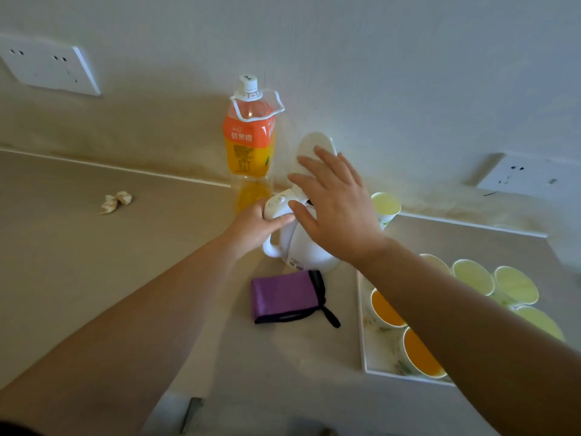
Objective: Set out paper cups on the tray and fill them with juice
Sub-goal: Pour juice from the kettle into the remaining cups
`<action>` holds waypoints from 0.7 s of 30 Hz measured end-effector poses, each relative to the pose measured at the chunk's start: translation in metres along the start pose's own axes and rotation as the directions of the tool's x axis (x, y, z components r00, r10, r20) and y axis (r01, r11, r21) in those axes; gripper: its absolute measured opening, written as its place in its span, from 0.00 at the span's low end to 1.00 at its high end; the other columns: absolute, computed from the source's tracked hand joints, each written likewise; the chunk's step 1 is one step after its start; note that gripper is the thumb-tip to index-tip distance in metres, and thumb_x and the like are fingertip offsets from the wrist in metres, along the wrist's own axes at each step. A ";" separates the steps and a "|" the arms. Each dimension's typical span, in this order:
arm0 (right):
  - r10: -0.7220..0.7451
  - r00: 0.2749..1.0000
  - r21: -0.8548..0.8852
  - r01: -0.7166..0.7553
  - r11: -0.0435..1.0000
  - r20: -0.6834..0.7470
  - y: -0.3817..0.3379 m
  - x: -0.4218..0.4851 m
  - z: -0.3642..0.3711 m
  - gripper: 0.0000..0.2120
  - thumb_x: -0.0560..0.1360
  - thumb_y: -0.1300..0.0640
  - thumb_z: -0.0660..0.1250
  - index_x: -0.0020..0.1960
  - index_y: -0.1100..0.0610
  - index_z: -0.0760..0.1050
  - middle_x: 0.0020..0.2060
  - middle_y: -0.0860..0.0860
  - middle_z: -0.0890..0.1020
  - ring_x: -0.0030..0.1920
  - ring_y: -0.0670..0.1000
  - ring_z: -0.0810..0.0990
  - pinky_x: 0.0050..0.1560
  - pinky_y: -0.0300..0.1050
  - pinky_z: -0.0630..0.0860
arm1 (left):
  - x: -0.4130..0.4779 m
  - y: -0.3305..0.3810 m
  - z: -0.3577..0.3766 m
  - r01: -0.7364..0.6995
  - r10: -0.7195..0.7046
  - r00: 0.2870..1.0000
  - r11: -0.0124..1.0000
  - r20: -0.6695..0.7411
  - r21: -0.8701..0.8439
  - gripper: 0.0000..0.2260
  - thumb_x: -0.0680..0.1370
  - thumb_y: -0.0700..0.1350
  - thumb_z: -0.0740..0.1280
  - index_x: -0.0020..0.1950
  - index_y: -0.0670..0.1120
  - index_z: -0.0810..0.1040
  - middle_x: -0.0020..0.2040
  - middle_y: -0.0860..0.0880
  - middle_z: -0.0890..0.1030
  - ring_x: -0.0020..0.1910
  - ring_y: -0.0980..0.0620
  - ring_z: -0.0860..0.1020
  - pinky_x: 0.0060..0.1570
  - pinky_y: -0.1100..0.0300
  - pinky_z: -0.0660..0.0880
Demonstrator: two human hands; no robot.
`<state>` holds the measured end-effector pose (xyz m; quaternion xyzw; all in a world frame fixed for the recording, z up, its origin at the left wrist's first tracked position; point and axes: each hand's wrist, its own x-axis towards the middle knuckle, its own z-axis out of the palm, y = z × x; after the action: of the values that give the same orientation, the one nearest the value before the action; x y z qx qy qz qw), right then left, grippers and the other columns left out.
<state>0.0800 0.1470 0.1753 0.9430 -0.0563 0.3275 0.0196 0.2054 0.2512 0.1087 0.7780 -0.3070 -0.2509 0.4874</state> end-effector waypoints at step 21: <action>0.555 0.634 0.453 -0.773 0.444 0.538 -0.010 -0.046 0.015 0.11 0.77 0.49 0.64 0.55 0.55 0.76 0.48 0.45 0.76 0.45 0.42 0.75 0.44 0.36 0.72 | -0.009 -0.003 0.017 0.036 -0.030 0.986 0.999 -0.161 0.036 0.17 0.76 0.47 0.69 0.64 0.45 0.75 0.54 0.49 0.80 0.52 0.49 0.78 0.49 0.57 0.71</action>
<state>0.0549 0.1597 0.1351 0.8232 -0.3119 0.1522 -0.4494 0.1886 0.2485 0.0996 0.8098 -0.2586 -0.1893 0.4914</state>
